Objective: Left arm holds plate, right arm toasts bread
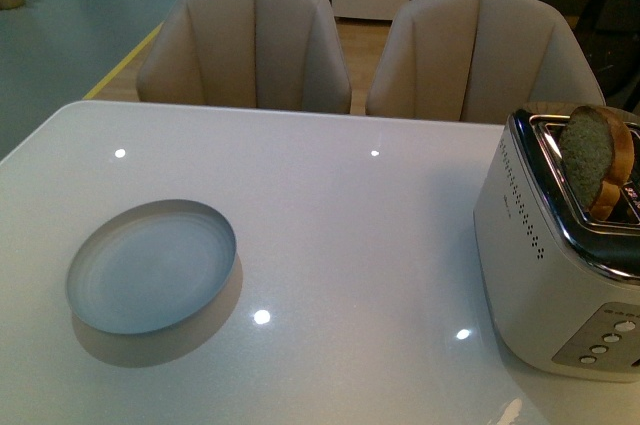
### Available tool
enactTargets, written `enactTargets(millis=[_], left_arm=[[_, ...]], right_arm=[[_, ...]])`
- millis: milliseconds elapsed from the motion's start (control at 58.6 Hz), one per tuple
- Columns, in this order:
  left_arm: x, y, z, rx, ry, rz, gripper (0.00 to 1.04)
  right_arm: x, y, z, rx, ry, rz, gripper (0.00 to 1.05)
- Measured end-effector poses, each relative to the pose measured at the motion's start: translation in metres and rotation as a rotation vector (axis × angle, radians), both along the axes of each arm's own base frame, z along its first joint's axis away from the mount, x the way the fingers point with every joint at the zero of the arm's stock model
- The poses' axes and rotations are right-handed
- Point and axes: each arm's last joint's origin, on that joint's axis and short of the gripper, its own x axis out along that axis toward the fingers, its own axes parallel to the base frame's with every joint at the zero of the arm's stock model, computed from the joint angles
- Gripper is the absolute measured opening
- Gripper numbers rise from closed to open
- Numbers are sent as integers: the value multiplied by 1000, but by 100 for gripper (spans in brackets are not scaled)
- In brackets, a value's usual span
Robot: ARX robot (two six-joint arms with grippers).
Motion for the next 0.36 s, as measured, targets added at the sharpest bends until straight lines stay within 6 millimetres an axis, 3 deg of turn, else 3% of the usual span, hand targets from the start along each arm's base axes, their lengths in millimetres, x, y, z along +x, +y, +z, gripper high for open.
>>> enactTargets(millis=[358], left_arm=[[0,0,0,0,0,0,97]], right_arm=[[0,0,0,0,0,0,96]])
